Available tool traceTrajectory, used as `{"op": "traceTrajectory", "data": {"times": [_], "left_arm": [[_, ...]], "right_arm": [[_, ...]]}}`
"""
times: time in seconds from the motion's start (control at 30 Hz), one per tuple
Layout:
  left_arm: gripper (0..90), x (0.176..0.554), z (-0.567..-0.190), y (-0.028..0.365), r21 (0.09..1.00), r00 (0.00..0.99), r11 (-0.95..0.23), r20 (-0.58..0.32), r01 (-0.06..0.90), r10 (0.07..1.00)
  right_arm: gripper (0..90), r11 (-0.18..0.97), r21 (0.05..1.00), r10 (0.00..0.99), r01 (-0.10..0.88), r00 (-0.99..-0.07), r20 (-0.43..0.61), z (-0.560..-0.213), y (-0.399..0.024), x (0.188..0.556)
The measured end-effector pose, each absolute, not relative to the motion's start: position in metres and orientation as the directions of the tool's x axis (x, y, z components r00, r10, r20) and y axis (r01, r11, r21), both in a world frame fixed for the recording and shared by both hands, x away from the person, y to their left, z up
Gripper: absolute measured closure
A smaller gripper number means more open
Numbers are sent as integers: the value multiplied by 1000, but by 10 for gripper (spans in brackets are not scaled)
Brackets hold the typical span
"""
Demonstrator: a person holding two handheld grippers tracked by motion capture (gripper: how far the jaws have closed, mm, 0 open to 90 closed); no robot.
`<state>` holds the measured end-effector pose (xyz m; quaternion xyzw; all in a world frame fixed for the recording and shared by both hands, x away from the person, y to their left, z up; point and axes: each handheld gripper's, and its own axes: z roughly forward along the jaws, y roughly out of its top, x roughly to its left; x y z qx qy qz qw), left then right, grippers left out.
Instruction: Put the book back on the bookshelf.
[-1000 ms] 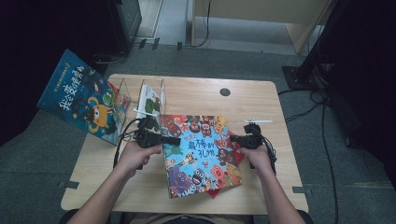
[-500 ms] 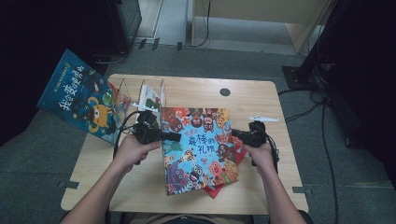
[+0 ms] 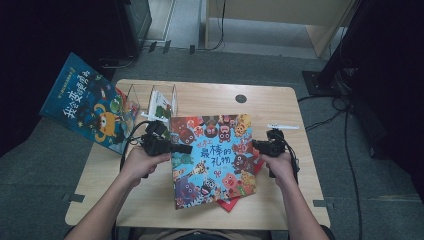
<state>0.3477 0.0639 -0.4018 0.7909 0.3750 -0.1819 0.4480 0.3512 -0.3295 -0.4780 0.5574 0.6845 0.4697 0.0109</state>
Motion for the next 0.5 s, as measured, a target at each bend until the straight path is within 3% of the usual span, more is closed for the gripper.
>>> {"op": "traceTrajectory", "data": {"times": [0.07,0.2,0.5], "left_arm": [[765,348,-400,64,572,636,-283,-652,770,412],[764,347,-391,61,599,664,-295,-617,744,423],[717,352,-379,64,614,698,-342,-556,711,451]], "right_arm": [[900,-82,682,777,727,-382,500,-470,-332,348],[900,-36,708,815,705,-389,430,-454,-331,342],[900,-60,743,783,667,-430,449,-449,-336,340]]}}
